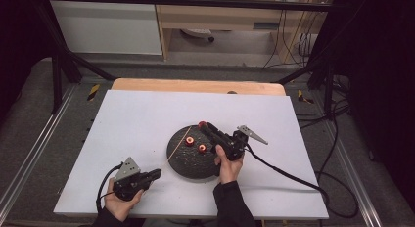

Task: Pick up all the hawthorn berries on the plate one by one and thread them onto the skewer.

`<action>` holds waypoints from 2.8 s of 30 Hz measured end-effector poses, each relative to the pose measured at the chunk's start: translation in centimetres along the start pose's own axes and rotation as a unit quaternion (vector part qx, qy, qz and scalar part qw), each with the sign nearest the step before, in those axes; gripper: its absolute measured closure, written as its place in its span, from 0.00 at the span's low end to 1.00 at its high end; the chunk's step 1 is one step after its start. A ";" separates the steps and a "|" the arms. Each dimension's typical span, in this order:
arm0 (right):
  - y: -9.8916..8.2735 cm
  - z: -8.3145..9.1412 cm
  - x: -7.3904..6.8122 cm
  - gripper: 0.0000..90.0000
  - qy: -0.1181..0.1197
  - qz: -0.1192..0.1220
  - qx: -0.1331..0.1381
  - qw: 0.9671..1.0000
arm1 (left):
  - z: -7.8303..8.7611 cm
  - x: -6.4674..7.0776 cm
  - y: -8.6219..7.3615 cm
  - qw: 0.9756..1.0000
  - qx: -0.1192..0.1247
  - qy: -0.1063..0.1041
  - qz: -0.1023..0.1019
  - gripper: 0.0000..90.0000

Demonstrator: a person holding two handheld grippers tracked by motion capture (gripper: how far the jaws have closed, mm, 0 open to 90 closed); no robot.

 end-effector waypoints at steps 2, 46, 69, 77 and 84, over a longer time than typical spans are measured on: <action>0.0 -0.2 0.1 0.68 0.001 -0.007 0.010 1.000 | 0.0 0.1 0.0 1.000 0.002 -0.002 0.002 0.97; -0.2 -1.1 0.7 0.68 0.026 -0.076 0.104 0.991 | -1.7 3.0 1.4 1.000 0.019 -0.006 0.020 0.97; -0.9 -1.1 0.6 0.68 0.032 -0.090 0.089 0.991 | -3.0 3.5 3.8 0.999 0.028 0.002 0.034 0.98; -1.4 -0.9 0.4 0.68 0.032 -0.083 0.076 0.993 | -3.9 3.5 5.3 0.999 0.031 0.001 0.036 0.98; -1.9 -0.7 0.2 0.68 0.033 -0.072 0.059 0.995 | -4.7 3.2 6.7 0.999 0.031 0.001 0.032 0.98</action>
Point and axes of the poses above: each handheld gripper's, and its own axes: z roughly backward along the jaws, y roughly out of its top, x roughly to its right, the point moved 6 cm from there along -z, roughly forward along the jaws, and after that the axes turned 1 degree about y, right-handed, at the moved point
